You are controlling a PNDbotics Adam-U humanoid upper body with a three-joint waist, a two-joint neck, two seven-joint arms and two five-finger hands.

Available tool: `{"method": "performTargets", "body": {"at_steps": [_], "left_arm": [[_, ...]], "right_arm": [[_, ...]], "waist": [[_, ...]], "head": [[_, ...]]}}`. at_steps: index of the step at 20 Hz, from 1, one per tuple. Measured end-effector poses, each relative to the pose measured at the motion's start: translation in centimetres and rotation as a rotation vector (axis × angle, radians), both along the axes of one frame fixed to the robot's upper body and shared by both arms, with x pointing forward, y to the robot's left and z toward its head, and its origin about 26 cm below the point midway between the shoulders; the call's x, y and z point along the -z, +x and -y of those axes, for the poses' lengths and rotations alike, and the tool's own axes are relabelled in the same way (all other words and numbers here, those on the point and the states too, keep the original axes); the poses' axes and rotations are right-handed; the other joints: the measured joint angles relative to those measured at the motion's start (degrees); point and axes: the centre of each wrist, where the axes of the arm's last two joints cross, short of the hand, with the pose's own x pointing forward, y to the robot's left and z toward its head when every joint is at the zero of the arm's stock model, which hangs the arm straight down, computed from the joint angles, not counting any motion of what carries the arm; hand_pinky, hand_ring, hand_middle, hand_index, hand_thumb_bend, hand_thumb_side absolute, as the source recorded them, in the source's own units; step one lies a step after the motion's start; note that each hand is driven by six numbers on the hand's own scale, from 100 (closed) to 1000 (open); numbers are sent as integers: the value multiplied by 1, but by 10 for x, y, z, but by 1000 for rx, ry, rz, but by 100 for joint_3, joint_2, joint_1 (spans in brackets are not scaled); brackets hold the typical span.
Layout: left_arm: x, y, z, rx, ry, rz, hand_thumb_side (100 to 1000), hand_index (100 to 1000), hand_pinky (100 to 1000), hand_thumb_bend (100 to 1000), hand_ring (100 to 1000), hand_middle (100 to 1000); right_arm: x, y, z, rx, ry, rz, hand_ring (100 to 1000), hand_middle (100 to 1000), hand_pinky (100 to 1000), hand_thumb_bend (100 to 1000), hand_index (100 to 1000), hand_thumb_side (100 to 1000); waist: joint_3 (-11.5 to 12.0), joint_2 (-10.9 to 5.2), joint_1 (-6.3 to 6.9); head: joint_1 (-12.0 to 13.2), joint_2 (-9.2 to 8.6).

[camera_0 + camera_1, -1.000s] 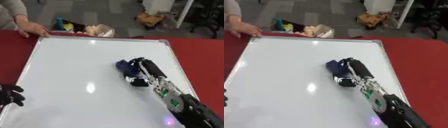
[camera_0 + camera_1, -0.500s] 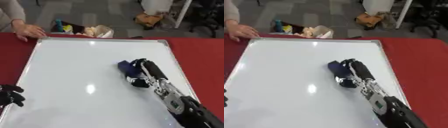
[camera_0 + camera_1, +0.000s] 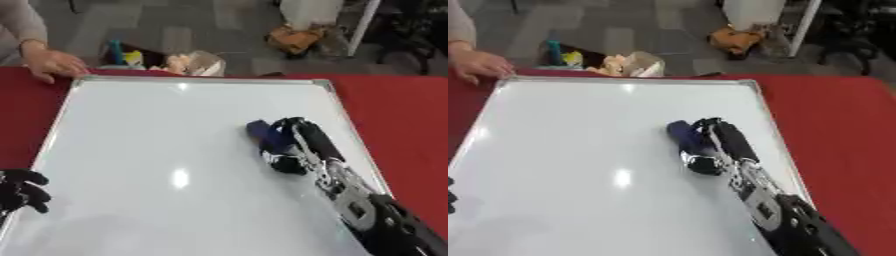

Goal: Wipe the whiteboard clean with a brush.

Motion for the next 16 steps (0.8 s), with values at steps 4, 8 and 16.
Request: {"method": "performTargets", "body": {"at_steps": [4,8,16], "left_arm": [[0,0,0,0,0,0,936,668,491,662,538,589],[0,0,0,0,-1,0,936,668,491,663,538,589],[0,0,0,1,-2,-1,936,669,491,662,538,589]], "right_arm": [[2,-2,7,37,12,0,590,538,626,100,700,363],[3,-4,13,67,21,0,590,537,625,100,699,362],[4,-4,16,98,31,-4,590,537,625,100,700,364]], "waist": [[-12,-12,0],[-16,-23,0],[-20,-27,-3]], "head": [[10,1],[13,1],[15,1]]}}
